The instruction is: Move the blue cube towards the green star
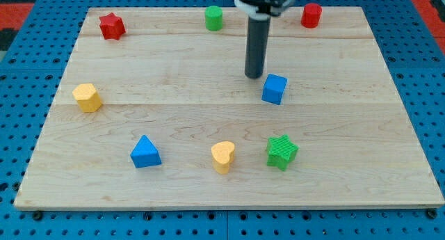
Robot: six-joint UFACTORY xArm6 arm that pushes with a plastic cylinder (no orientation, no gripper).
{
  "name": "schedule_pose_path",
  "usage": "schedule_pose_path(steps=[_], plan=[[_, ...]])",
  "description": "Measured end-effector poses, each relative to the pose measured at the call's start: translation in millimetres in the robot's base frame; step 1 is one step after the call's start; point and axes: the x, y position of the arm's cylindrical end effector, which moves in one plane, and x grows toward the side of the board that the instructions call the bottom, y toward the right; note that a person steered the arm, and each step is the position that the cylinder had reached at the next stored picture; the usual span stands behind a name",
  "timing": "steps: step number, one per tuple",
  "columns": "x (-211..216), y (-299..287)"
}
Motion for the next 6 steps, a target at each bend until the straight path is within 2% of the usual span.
schedule_pose_path(steps=[1, 2, 3, 4, 5, 6], plan=[[30, 32], [61, 34], [65, 18], [70, 38], [51, 55], [54, 97]])
